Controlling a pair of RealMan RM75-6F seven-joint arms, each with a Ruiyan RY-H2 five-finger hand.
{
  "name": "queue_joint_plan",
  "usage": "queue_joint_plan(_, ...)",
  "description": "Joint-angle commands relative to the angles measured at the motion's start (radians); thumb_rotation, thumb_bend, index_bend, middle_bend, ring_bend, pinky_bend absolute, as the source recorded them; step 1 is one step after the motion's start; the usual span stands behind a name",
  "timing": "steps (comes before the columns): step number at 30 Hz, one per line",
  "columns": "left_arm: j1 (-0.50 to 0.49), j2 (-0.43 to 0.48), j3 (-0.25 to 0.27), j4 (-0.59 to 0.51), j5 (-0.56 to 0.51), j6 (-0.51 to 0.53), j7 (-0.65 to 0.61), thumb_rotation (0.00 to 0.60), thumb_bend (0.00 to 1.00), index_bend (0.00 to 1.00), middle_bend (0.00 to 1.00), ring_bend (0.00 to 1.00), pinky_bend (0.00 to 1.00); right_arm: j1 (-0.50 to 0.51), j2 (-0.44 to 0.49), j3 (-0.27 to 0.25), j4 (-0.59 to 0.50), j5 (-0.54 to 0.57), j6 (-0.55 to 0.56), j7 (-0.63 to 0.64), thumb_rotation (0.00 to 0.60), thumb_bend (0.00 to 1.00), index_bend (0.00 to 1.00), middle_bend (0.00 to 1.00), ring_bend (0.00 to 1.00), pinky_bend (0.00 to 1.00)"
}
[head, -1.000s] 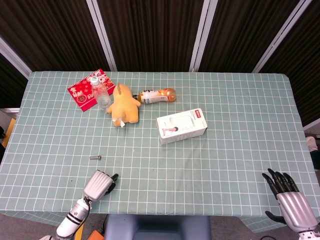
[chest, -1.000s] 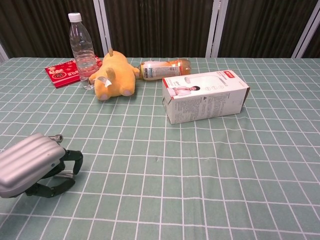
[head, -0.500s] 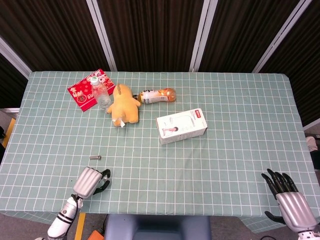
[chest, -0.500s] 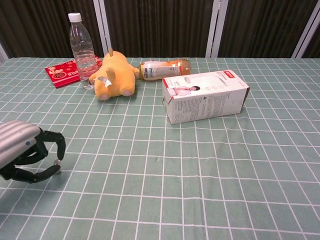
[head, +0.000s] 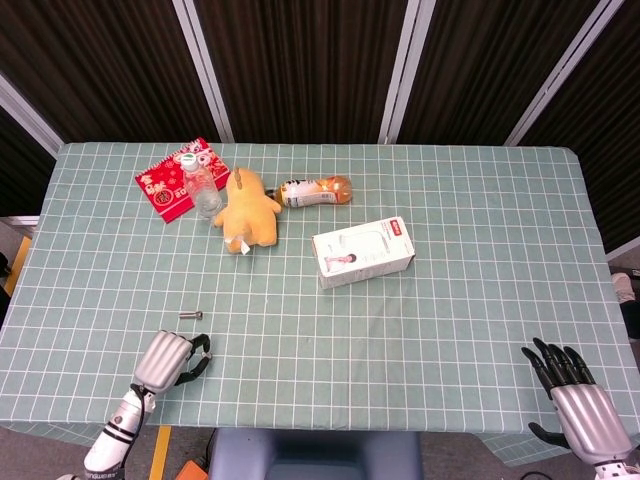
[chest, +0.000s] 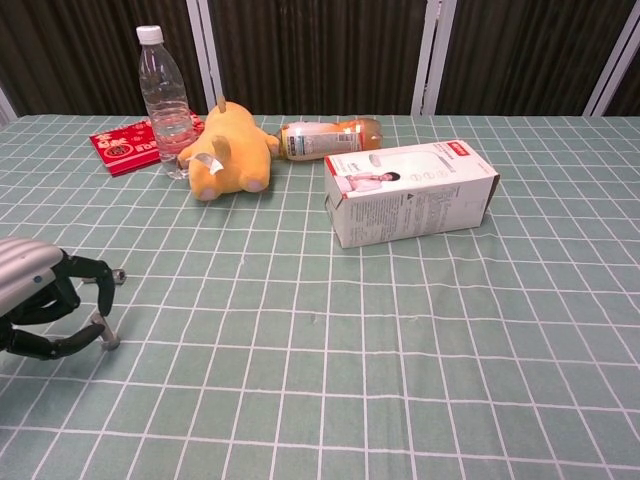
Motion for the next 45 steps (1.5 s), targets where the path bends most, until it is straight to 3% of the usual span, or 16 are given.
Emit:
queue_joint_plan(1, -0.002, 0.001, 0.004, -0.002, 0.004, 0.0, 0.003, 0.6, 0.39, 0.59, 1.0, 1.0, 1.0, -0.001, 0.0, 0.0, 0.0, -0.001, 0.001, 0.0, 0.6, 0.16, 0.0, 0.0, 0.0, 0.0)
queue_joint_plan(8, -0.007, 0.01, 0.009, -0.009, 0.003, -0.013, 0.008, 0.6, 0.39, 0.52, 1.0, 1.0, 1.0, -0.002, 0.003, -0.002, -0.001, -0.005, 0.004, 0.002, 0.6, 0.16, 0.0, 0.0, 0.0, 0.0)
queue_joint_plan(23, -0.008, 0.035, 0.017, -0.042, 0.024, 0.012, -0.003, 0.6, 0.39, 0.48, 1.0, 1.0, 1.0, -0.004, 0.002, -0.003, 0.0, -0.011, 0.009, 0.003, 0.6, 0.16, 0.0, 0.0, 0.0, 0.0)
queue_joint_plan(26, -0.01, 0.052, -0.001, -0.065, 0.026, 0.042, -0.051, 0.6, 0.39, 0.45, 1.0, 1.0, 1.0, -0.003, 0.002, -0.002, 0.001, -0.009, 0.007, 0.004, 0.6, 0.16, 0.0, 0.0, 0.0, 0.0)
queue_joint_plan(30, -0.022, 0.084, -0.061, -0.08, -0.016, 0.065, -0.131, 0.6, 0.39, 0.43, 1.0, 1.0, 1.0, -0.003, 0.003, -0.001, 0.0, -0.007, 0.008, 0.005, 0.6, 0.16, 0.0, 0.0, 0.0, 0.0)
queue_joint_plan(35, -0.047, 0.105, -0.124, -0.034, -0.137, -0.029, -0.224, 0.6, 0.39, 0.42, 1.0, 1.0, 1.0, -0.002, 0.002, -0.001, -0.001, -0.006, 0.004, 0.001, 0.6, 0.16, 0.0, 0.0, 0.0, 0.0)
queue_joint_plan(40, -0.068, 0.059, -0.135, 0.077, -0.219, -0.143, -0.273, 0.6, 0.39, 0.43, 1.0, 1.0, 1.0, -0.002, -0.004, -0.001, -0.001, -0.004, -0.001, -0.01, 0.6, 0.16, 0.0, 0.0, 0.0, 0.0)
queue_joint_plan(45, -0.083, -0.008, -0.137, 0.185, -0.23, -0.166, -0.289, 0.6, 0.39, 0.43, 1.0, 1.0, 1.0, 0.0, -0.007, 0.001, -0.002, 0.004, -0.007, -0.013, 0.6, 0.16, 0.0, 0.0, 0.0, 0.0)
